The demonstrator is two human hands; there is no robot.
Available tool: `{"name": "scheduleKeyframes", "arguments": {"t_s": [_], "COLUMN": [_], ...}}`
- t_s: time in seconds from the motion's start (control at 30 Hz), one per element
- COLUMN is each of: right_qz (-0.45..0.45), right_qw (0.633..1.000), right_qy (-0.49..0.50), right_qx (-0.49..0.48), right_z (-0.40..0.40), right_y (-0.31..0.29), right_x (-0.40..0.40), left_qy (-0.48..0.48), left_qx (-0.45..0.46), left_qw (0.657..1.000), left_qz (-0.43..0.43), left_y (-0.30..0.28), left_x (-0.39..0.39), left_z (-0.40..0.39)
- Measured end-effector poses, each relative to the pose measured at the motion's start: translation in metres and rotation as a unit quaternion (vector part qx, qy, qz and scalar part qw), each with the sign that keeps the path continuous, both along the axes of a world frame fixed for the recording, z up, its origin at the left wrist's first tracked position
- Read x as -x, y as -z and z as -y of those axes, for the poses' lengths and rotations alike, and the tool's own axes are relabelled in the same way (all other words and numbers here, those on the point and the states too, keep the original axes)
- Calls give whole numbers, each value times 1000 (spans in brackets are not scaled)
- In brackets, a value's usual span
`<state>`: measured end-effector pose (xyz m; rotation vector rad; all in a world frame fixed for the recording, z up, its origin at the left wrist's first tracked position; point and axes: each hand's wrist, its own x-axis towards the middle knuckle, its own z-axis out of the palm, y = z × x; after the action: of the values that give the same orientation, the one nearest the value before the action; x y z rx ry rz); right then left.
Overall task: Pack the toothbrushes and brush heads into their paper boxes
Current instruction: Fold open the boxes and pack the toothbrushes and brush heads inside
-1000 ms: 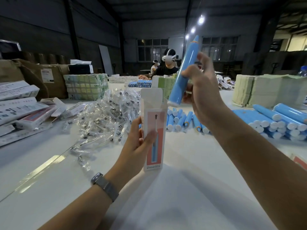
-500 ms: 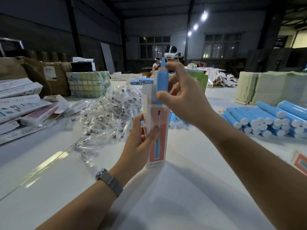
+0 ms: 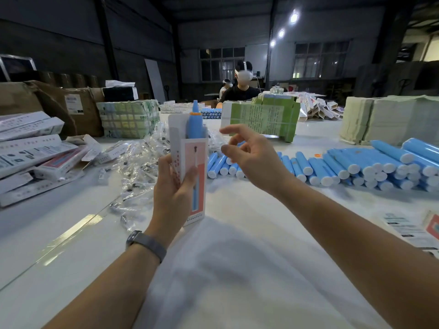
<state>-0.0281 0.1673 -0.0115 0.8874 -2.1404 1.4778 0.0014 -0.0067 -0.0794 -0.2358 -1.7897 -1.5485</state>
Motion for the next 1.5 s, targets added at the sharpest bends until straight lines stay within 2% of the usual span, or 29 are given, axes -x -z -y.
{"name": "scheduleKeyframes", "arguments": {"t_s": [0.1,0.2,0.3,0.4,0.53,0.6,0.73,0.87,0.97,1.07,1.27,1.5], "right_qz": [39,82,60,-9,-2,8,75,103,108,122,26,-31], "right_qw": [996,972,941,911,879,879,920,967,989,992,985,982], "right_qy": [42,67,41,36,78,87,93,109,70,1,-18,-38], "right_qx": [-65,-208,-331,-411,-471,-468,-373,-204,-66,31,170,181], "right_z": [8,29,55,81,102,109,109,80,49,16,-22,-20], "right_y": [20,43,56,66,74,74,69,39,6,-18,-42,-48], "right_x": [14,28,41,51,63,67,67,55,33,5,-34,-51], "left_qy": [-10,-44,-99,-128,-166,-175,-179,-139,-82,4,125,139], "left_qx": [-10,-9,0,2,17,15,12,12,-12,-15,68,104], "left_qw": [1000,999,995,992,986,984,983,990,997,1000,989,985], "left_qz": [9,14,9,18,17,22,33,20,4,-15,-26,-17], "left_y": [1,3,4,5,7,8,7,5,6,8,11,10], "left_x": [4,6,9,13,16,17,18,16,16,12,3,-10], "left_z": [5,9,15,19,21,23,24,20,14,2,-16,-27]}}
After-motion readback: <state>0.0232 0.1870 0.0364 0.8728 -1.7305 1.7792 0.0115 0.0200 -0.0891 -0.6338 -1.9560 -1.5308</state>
